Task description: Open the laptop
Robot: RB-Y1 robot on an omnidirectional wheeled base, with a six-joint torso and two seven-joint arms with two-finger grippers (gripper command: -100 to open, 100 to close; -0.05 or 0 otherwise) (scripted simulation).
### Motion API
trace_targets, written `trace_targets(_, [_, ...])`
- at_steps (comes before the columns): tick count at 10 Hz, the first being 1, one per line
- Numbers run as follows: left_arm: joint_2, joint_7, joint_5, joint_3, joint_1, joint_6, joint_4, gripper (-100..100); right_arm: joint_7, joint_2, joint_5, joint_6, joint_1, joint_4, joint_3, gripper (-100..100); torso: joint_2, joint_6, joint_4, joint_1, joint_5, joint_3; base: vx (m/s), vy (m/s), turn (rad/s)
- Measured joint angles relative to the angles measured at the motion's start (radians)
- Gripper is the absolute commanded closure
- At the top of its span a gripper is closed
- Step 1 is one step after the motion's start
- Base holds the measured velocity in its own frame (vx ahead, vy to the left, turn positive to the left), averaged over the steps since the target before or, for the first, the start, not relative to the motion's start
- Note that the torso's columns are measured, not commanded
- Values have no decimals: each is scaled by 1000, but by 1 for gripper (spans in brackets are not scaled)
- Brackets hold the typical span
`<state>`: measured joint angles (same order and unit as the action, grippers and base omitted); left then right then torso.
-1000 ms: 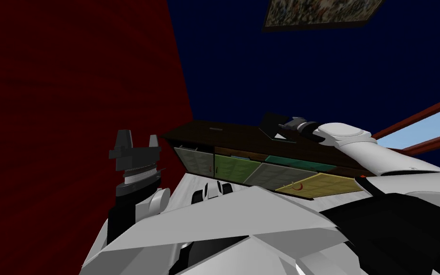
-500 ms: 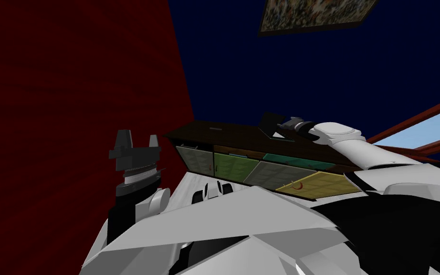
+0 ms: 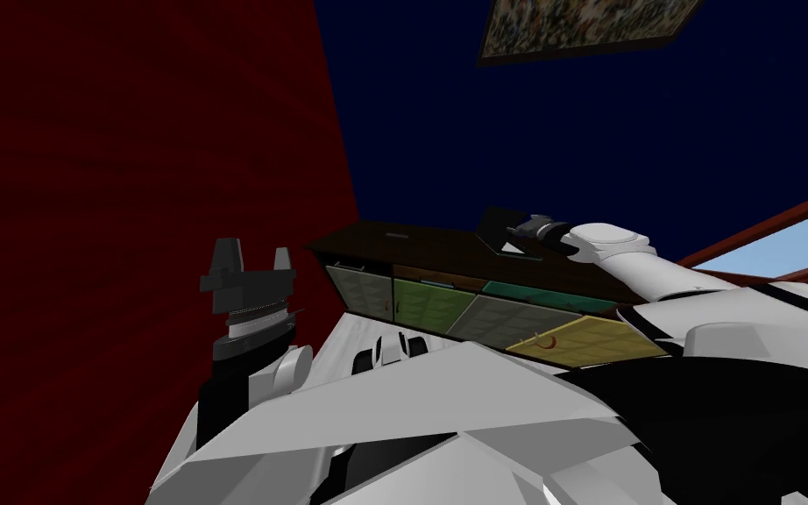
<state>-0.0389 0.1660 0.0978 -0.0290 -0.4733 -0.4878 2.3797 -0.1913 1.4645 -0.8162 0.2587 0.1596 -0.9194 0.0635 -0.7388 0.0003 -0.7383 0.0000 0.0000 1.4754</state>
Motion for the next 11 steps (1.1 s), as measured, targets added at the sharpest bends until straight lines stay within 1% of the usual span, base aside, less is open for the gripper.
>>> trace_targets(1, [0,0,0,0,0,0,0,0,-14,0,13,2,37,30,-29,-100,0,0,0,0,0,0,-47,-12,33])
trace_targets(2, [0,0,0,0,0,0,0,0,-21,2,20,0,66,40,-59,-100,1,0,0,0,0,0,-19,-6,0])
trace_targets(3, [0,0,0,0,0,0,0,0,-20,5,23,-4,76,40,-78,-100,2,0,1,0,0,1,-33,-11,45])
trace_targets(4, [0,0,0,0,0,0,0,0,-29,5,34,-5,110,64,-107,-100,2,-1,1,0,0,1,-34,-11,40])
trace_targets(5, [0,0,0,0,0,0,0,0,-32,10,43,-11,127,67,-134,-100,1,0,0,0,0,1,-40,-10,63])
trace_targets(6, [0,0,0,0,0,0,0,0,-40,13,57,-15,155,90,-163,-100,0,0,0,0,0,0,-45,-9,30])
trace_targets(8, [0,0,0,0,0,0,0,0,-57,16,75,-15,226,134,-228,-100,0,0,0,0,0,0,-49,-11,44])
trace_targets(9, [0,0,0,0,0,0,0,0,-59,23,86,-22,245,134,-259,-100,1,0,0,0,0,0,-49,-19,52])
trace_targets(10, [0,0,0,0,0,0,0,0,-63,28,102,-32,266,148,-291,-100,1,0,0,-1,0,1,-44,-8,32])
trace_targets(11, [0,0,0,0,0,0,0,0,-74,25,107,-30,299,170,-322,-100,1,0,0,0,0,1,-18,3,-4])
